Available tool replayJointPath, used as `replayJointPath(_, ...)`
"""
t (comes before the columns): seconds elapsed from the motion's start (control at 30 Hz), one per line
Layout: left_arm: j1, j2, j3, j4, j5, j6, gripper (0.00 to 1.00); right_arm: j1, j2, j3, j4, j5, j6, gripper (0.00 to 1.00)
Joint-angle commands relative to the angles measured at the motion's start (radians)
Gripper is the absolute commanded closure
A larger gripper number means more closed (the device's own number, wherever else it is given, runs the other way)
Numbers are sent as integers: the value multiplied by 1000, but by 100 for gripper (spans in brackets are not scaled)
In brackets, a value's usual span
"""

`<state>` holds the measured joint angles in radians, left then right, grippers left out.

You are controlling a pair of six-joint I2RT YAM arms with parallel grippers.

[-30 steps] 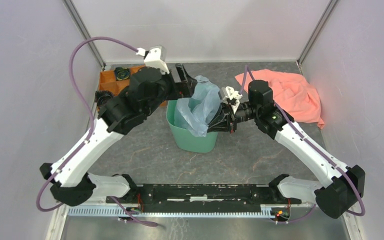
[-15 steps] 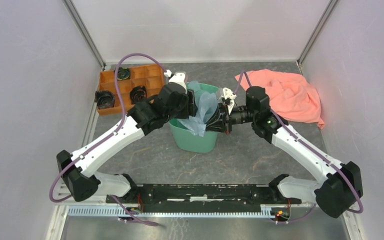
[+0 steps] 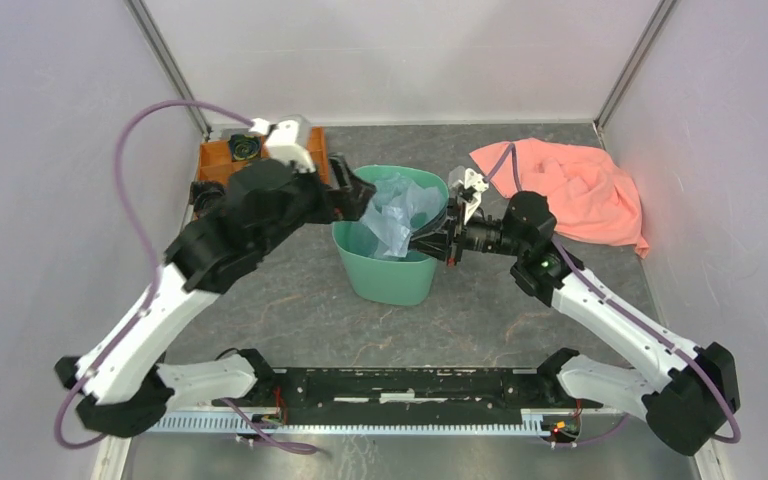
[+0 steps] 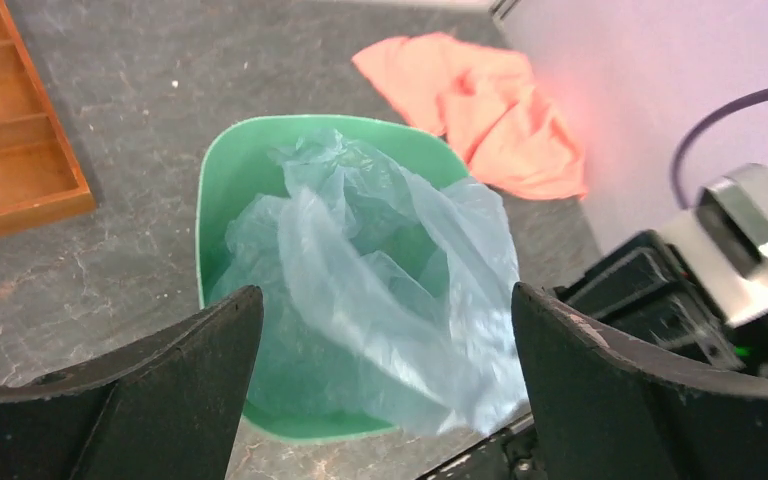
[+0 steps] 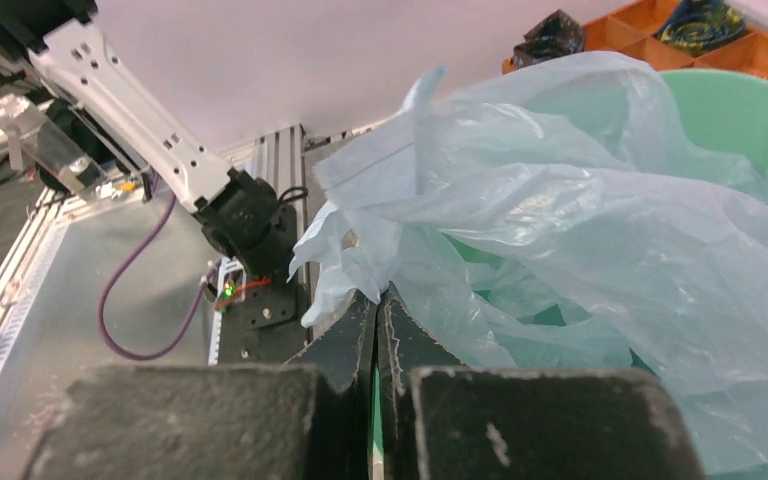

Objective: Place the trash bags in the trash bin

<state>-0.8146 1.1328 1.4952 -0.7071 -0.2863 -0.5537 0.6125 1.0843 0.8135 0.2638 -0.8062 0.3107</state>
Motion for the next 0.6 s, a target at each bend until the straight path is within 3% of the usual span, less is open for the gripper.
replayJointPath(0.0,3,-147,-19,-18,-13,-87,0,28,-50,-15,117,117,105,99)
replayJointPath(0.13,3,-273,-164,88,165,-174,4,76,-61,-17,127,187,121,99)
replayJointPath(0.3,3,-256,-255,225,439,-242,8,128,-61,-17,124,255,118,99)
replayJointPath(0.47,3,-207,-257,230,442,-237,18,157,-57,-26,132,298,123,99)
replayJointPath(0.57,3,-177,-259,217,442,-236,32,167,-59,-35,142,322,127,99)
